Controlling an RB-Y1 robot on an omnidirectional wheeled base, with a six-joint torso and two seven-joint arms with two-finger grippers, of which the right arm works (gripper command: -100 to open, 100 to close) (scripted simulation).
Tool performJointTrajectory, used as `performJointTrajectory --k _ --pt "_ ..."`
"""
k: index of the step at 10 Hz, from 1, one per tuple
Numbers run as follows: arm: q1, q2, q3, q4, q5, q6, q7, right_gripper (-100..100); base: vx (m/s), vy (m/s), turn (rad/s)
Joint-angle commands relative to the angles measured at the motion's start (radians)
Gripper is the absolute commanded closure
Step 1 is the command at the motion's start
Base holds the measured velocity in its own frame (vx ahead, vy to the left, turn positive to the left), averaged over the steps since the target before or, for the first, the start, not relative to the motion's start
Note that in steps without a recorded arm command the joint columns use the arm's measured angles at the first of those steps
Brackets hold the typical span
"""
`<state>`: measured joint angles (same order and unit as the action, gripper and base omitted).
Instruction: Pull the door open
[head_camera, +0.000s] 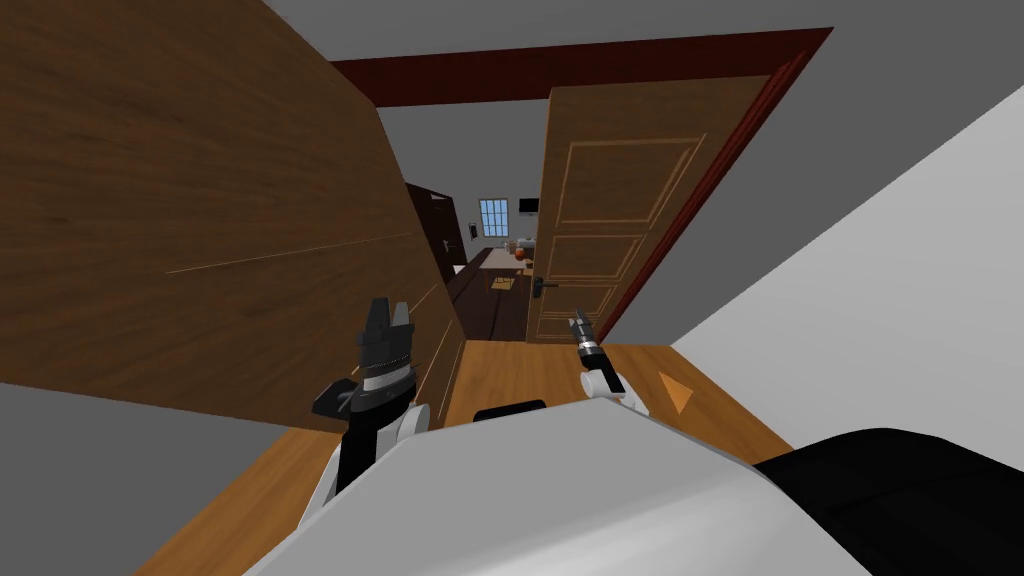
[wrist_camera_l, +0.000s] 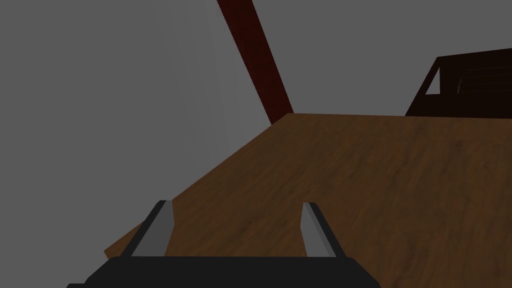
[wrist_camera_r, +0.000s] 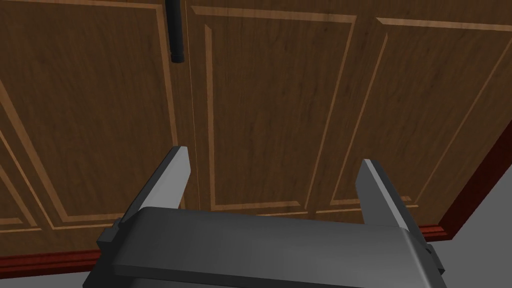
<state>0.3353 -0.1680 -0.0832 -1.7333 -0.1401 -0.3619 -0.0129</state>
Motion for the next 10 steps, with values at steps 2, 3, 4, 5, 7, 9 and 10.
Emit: performJointTrajectory --k 2,3,4,5,7,9,10 --pt "-0.014 -0.016 -0.01 0.055 -0.025 0.014 -0.004 -100 0.16 0.019 0.068" --pt "-0.017 -0.019 -0.012 0.067 -0.03 0.016 -0.005 -100 0.165 0.012 0.037" --pt "-0.021 -0.022 -0.013 0.079 -0.035 0.018 -0.006 -100 0.138 -0.018 0.026" --pt "-0.028 -0.028 -0.017 0.102 -0.045 0.023 -0.007 -100 0.14 -0.01 0.052" --pt "-0.037 -0.036 -0.022 0.136 -0.058 0.029 -0.009 -100 0.139 0.0 0.048" --pt "-0.049 -0.045 -0.028 0.175 -0.074 0.036 -0.011 -100 0.183 0.005 0.056" --pt "-0.054 -0.049 -0.031 0.192 -0.081 0.039 -0.012 -100 0.19 -0.017 0.044"
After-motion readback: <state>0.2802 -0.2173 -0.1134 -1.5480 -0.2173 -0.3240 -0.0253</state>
